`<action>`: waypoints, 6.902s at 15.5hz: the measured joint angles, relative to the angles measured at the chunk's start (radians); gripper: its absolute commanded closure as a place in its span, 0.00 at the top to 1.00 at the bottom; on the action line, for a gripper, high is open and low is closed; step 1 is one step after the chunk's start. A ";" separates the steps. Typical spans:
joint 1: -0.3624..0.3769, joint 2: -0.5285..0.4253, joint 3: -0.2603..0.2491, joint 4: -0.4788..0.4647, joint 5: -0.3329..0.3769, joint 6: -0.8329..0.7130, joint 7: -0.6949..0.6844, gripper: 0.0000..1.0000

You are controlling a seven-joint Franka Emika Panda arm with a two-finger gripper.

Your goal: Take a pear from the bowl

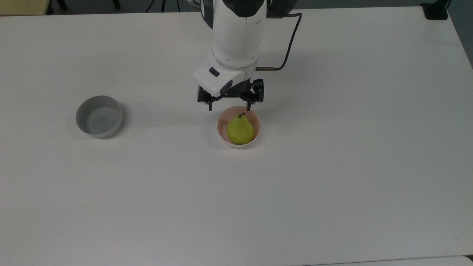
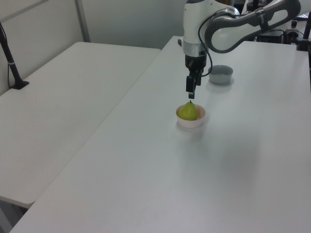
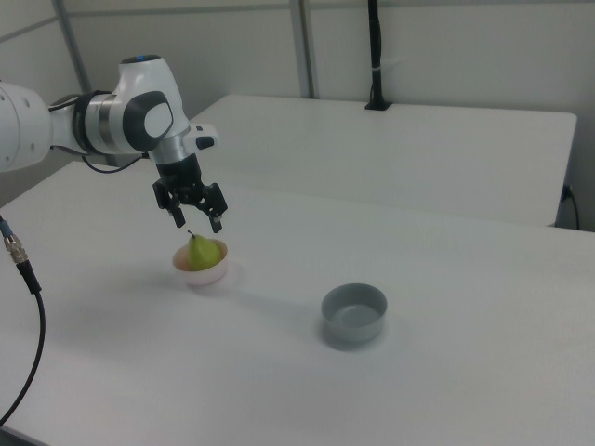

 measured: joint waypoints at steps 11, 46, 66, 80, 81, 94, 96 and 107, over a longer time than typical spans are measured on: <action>0.003 0.067 0.000 -0.008 0.000 0.075 0.000 1.00; 0.034 0.009 0.002 0.011 -0.009 -0.009 0.000 0.64; -0.171 -0.038 -0.026 0.001 -0.009 -0.069 -0.176 0.64; -0.193 0.122 -0.026 -0.011 -0.009 0.070 -0.181 1.00; -0.193 0.123 -0.025 -0.010 -0.009 0.070 -0.181 1.00; -0.161 -0.033 -0.012 0.018 -0.009 -0.048 -0.148 1.00; -0.135 -0.086 -0.011 0.018 -0.009 -0.119 -0.131 1.00; -0.085 -0.261 -0.010 0.034 -0.008 -0.290 -0.038 1.00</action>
